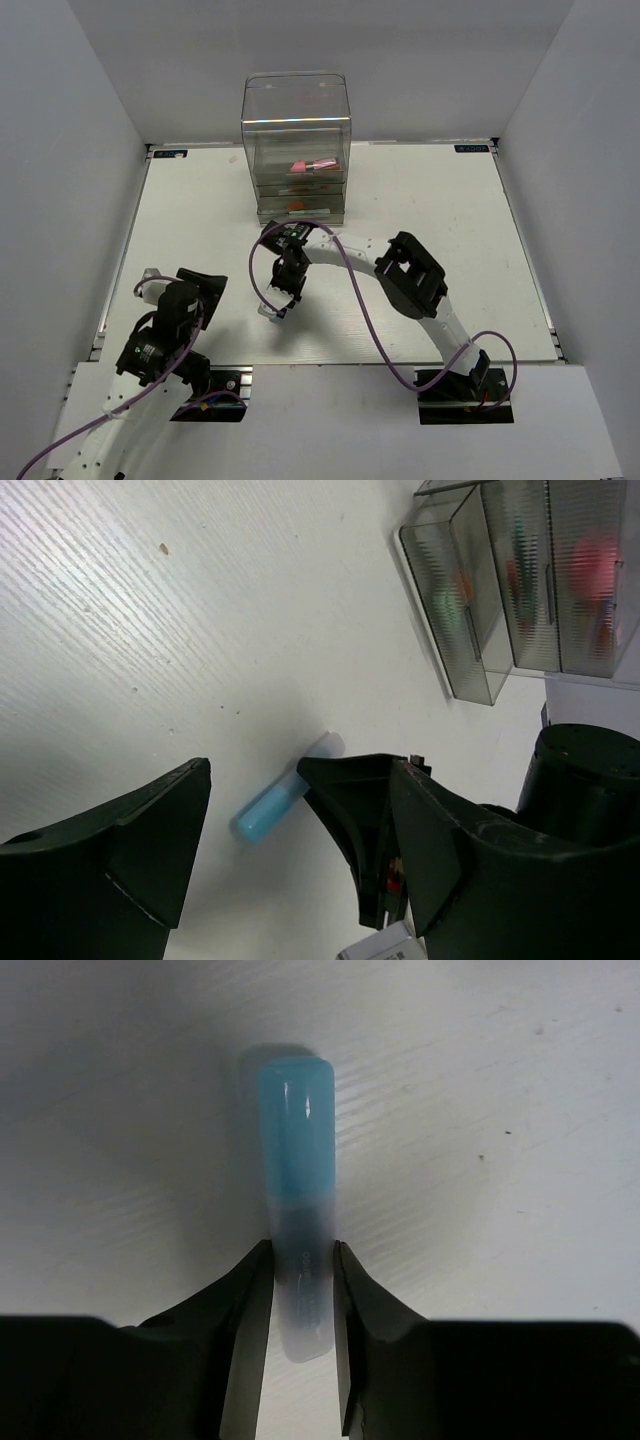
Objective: Sort the stationery into containers
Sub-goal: Pick up the pen from the center of the board.
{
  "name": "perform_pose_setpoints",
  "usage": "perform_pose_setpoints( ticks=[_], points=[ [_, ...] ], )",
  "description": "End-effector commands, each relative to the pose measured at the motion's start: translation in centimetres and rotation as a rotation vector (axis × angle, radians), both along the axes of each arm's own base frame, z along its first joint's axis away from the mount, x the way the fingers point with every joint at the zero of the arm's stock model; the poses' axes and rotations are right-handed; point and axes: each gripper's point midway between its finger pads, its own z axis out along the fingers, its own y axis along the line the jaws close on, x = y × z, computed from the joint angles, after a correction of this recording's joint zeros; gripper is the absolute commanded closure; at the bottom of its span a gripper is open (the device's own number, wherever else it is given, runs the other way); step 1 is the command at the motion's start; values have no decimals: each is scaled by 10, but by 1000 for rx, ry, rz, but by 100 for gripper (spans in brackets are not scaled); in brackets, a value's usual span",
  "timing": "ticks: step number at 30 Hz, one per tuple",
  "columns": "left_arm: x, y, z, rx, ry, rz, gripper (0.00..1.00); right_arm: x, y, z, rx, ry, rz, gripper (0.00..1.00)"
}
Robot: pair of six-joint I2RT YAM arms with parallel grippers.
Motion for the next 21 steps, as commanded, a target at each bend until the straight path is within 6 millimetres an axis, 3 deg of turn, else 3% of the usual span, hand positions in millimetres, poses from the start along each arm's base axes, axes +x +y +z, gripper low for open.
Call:
perform_pose_setpoints(
  ticks=[1,4,6,7,8,12,13,15,16,21],
  points=[
    [-2,7,-9,14,21,34,18,-26,-77,-32,-312,92,13,75],
    [0,2,-5,0,3,18,18,-44,-110,-39,-381,141,-43,80],
    [1,2,-7,4,14,18,18,-41,-105,-28,-319,124,-85,88],
    [1,0,-9,-1,16,11,18,-51,-123,-38,-379,163,-151,91],
    [2,-1,-10,0,18,11,18,-50,-119,-35,-357,170,-186,98],
    [6,-7,-9,-20,8,-8,18,-36,-106,-8,-250,219,-408,100],
    [6,-11,-14,-27,23,-24,18,-14,-93,5,-159,202,-504,100],
    [10,-15,-13,-41,11,-36,18,0,-86,26,-85,198,-607,100],
    [12,-16,-13,-41,11,-36,18,26,-78,45,16,162,-691,100],
    [19,-28,-18,-66,22,-71,18,104,-77,96,249,49,-936,100]
  ],
)
